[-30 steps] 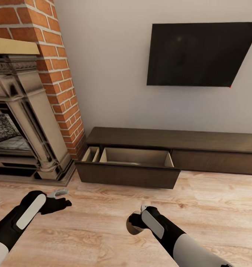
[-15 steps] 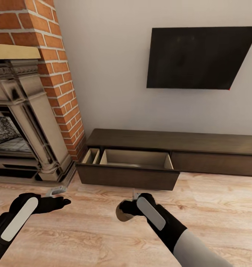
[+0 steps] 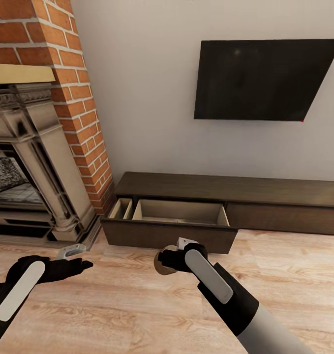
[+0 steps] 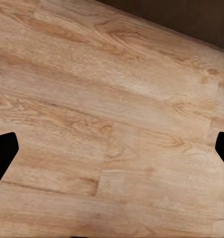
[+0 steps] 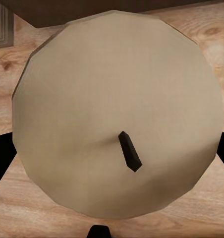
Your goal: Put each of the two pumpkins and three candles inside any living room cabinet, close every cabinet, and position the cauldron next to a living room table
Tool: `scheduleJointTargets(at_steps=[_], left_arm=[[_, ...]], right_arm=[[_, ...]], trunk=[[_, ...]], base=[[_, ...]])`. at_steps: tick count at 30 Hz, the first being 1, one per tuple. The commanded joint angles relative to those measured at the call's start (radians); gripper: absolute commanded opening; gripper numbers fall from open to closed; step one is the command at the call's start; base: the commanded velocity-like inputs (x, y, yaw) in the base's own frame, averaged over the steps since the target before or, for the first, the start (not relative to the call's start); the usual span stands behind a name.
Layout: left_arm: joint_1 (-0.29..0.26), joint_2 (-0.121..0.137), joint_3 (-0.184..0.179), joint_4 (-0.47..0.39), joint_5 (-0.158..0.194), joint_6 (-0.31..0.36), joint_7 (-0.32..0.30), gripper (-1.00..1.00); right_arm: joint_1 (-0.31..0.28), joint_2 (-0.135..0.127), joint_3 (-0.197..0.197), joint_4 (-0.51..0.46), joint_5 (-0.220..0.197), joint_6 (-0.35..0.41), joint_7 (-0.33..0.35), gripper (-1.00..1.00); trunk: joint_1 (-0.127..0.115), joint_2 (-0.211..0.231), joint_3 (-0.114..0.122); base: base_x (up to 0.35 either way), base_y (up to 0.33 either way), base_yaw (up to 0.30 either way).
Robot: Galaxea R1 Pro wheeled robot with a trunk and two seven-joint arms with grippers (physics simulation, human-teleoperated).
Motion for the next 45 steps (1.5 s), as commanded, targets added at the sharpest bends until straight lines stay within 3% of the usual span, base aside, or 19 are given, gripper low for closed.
scheduleJointTargets(at_steps=[1,4,8,15,31,45], left_arm=[[0.008,0.001,0.007,-0.015,0.025,0.001,0.011,1.00],[0.025,0.001,0.022,-0.046,0.048,0.001,0.012,1.00],[0.031,0.001,0.027,-0.056,0.054,0.001,0.012,1.00],[0.033,0.001,0.028,-0.060,0.054,0.001,0.013,1.00],[0.033,0.001,0.029,-0.060,0.053,0.001,0.013,1.00],[0.033,0.001,0.028,-0.059,0.050,0.001,0.013,1.00]], right_arm=[[-0.001,0.000,0.000,0.000,-0.005,0.006,-0.008,-1.00],[-0.001,0.000,0.000,0.003,-0.005,0.005,-0.008,-1.00],[-0.001,0.000,0.000,0.008,-0.006,0.005,-0.007,-1.00],[-0.001,0.000,-0.001,0.015,-0.008,-0.001,-0.007,-1.00],[-0.001,0.000,0.000,0.016,-0.008,-0.001,-0.005,-1.00],[-0.001,0.001,0.000,0.017,-0.006,0.000,-0.005,-1.00]], trunk=[[0.000,-0.001,-0.001],[0.000,-0.001,-0.001],[0.000,-0.001,-0.001],[0.000,-0.001,-0.001],[0.000,-0.001,-0.001],[0.000,-0.001,-0.001]], base=[[0.000,0.000,0.000],[0.000,0.000,0.000],[0.079,0.000,0.000],[0.293,-0.002,-0.050],[0.280,-0.137,-0.237],[0.192,-0.021,-0.018]])
